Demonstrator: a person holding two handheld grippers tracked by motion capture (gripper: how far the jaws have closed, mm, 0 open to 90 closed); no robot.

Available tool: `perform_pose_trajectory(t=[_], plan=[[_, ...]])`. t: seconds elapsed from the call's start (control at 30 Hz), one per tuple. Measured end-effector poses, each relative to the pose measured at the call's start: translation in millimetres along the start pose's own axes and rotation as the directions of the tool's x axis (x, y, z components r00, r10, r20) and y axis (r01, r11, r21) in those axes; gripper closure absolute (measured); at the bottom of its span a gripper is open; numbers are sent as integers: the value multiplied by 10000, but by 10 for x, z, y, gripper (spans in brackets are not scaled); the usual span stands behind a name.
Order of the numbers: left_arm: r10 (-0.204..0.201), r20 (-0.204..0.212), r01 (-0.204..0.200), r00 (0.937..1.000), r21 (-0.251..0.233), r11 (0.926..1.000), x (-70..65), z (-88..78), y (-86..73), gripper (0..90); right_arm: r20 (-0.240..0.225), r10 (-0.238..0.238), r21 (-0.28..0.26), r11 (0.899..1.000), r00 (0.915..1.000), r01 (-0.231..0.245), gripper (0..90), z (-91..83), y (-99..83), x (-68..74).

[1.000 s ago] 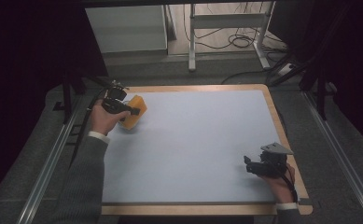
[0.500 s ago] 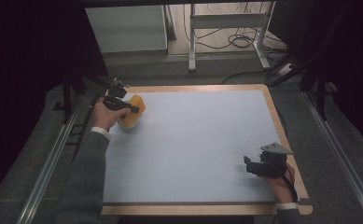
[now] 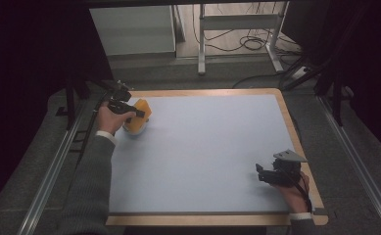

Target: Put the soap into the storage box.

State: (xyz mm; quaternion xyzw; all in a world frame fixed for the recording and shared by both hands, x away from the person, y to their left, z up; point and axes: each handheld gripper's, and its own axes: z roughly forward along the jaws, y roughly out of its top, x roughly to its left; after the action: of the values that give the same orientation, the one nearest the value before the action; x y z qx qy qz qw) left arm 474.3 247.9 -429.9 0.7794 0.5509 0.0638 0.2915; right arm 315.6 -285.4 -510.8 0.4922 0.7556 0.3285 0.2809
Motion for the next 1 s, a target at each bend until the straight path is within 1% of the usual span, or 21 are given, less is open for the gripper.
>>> perform_pose_trajectory(t=[0.07, 0.13, 0.27, 0.33, 0.47, 0.6, 0.73, 0.87, 0.93, 1.0], plan=[[-57, 16, 57, 10000, -4, 10000, 26, 12, 7, 608, 14, -10, -30, 10000, 10000, 10, 73, -3, 3, 4], [-123, -52, 123, 9999, 1, 9999, 54, 21, 16, 608, 16, -5, -5, 10000, 10000, 5, 73, -1, 2, 6], [-346, -253, 340, 9991, -260, 9991, 106, 31, 21, 608, 29, -18, 13, 10000, 10000, 18, 73, 5, -1, 1], [-479, -200, 473, 9987, -293, 9985, 141, 43, 27, 608, 41, -7, 18, 10000, 10000, 7, 73, 7, -1, -2], [-790, -353, 776, 9962, -388, 9962, 212, 61, 35, 608, 49, -15, 16, 10000, 10000, 15, 73, 7, -5, -10], [-975, -412, 956, 9944, -443, 9944, 279, 68, 37, 608, 59, -7, 38, 10000, 10000, 7, 73, 13, -9, -15], [-1175, -458, 1153, 9920, -467, 9922, 321, 114, 31, 609, 56, -24, 77, 10000, 10000, 24, 73, 24, -10, -8], [-1293, -488, 1269, 9904, -486, 9907, 354, 172, 15, 608, 152, -105, 82, 9999, 9998, 104, 73, 20, -9, -1], [-1256, -607, 1226, 9902, -509, 9911, 356, 190, 10, 609, 160, -79, 99, 9999, 9998, 78, 73, 23, -11, -3], [-1367, -590, 1334, 9889, -566, 9895, 372, 209, 4, 608, 170, -98, 133, 9999, 9998, 95, 73, 29, -17, -7]])
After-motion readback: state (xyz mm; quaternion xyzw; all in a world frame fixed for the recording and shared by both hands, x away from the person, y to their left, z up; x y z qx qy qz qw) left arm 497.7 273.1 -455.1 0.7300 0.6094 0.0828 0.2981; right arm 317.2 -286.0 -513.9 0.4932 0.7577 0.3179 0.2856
